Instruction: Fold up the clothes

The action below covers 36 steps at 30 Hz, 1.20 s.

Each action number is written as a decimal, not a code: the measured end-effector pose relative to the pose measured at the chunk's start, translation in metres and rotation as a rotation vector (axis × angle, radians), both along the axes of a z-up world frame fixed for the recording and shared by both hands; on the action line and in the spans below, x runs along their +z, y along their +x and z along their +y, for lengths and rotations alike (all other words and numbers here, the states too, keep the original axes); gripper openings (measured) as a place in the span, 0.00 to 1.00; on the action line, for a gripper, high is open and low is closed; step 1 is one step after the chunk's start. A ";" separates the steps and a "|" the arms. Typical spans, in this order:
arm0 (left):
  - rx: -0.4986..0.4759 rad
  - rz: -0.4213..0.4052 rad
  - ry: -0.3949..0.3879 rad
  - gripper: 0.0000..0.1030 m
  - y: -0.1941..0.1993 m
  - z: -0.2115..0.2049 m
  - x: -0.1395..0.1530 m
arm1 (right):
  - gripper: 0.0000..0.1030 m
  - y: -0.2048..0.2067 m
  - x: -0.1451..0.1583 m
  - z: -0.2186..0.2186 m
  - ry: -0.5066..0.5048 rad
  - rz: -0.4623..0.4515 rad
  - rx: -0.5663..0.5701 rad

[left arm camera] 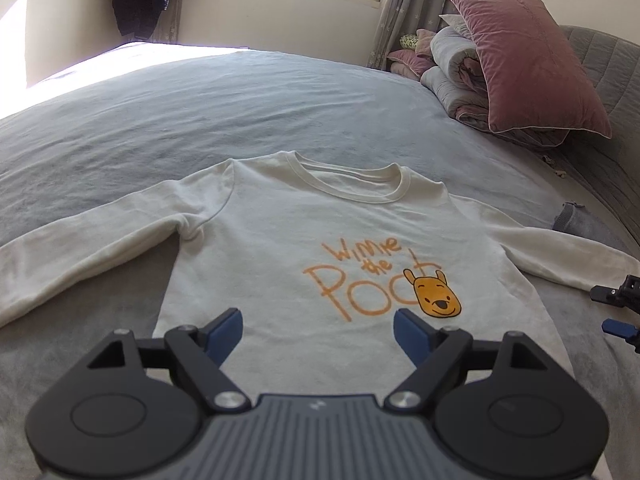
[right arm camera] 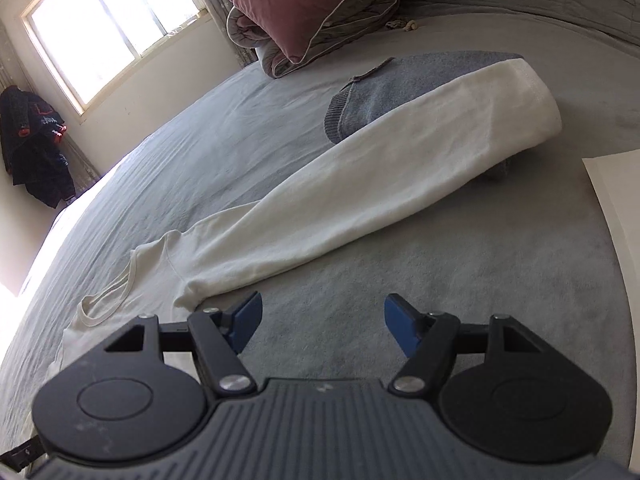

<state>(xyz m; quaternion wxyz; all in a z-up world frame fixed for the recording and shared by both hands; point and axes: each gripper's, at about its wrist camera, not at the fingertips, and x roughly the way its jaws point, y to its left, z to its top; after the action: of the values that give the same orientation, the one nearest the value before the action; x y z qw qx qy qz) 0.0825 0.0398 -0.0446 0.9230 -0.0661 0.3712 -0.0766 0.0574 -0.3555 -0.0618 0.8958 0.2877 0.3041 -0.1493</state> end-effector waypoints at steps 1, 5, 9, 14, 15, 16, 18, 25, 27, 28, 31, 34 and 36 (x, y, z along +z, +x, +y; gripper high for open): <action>0.012 0.018 -0.007 0.81 0.006 -0.001 -0.002 | 0.69 0.002 -0.003 -0.006 0.000 0.001 -0.032; 0.038 0.048 -0.036 0.81 0.018 -0.005 -0.007 | 0.69 0.004 -0.013 -0.025 0.007 -0.042 -0.144; 0.051 0.063 -0.064 0.81 0.027 -0.010 -0.007 | 0.69 0.008 -0.018 -0.037 0.025 -0.088 -0.222; 0.067 0.070 -0.099 0.81 0.035 -0.011 -0.007 | 0.66 0.015 -0.022 -0.046 0.045 -0.140 -0.287; 0.068 0.074 -0.104 0.81 0.036 -0.011 -0.007 | 0.63 0.016 -0.023 -0.047 0.046 -0.143 -0.292; 0.069 0.076 -0.106 0.81 0.038 -0.010 -0.007 | 0.53 0.017 -0.023 -0.049 0.046 -0.144 -0.297; 0.076 0.075 -0.108 0.81 0.040 -0.008 -0.007 | 0.38 0.019 -0.024 -0.053 0.056 -0.149 -0.307; 0.123 0.071 -0.104 0.81 0.046 0.008 -0.005 | 0.11 0.020 -0.014 -0.046 0.007 -0.159 -0.268; 0.128 0.072 -0.114 0.81 0.046 0.011 -0.004 | 0.10 0.022 -0.006 -0.040 -0.033 -0.171 -0.244; 0.126 0.070 -0.117 0.81 0.046 0.012 -0.003 | 0.08 0.024 -0.002 -0.036 -0.048 -0.179 -0.233; 0.111 0.062 -0.111 0.81 0.044 0.014 0.000 | 0.07 0.033 0.013 -0.022 -0.120 -0.192 -0.182; 0.123 0.058 -0.109 0.81 0.044 0.018 0.003 | 0.07 0.043 0.032 -0.003 -0.193 -0.225 -0.105; 0.132 0.063 -0.118 0.81 0.046 0.023 0.004 | 0.07 0.050 0.045 0.009 -0.227 -0.252 -0.055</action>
<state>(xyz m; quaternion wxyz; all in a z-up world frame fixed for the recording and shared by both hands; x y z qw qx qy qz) 0.1280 0.0630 -0.0404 0.9085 -0.1469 0.3895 -0.0350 0.1071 -0.3461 -0.0172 0.9491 0.2091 0.1627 -0.1700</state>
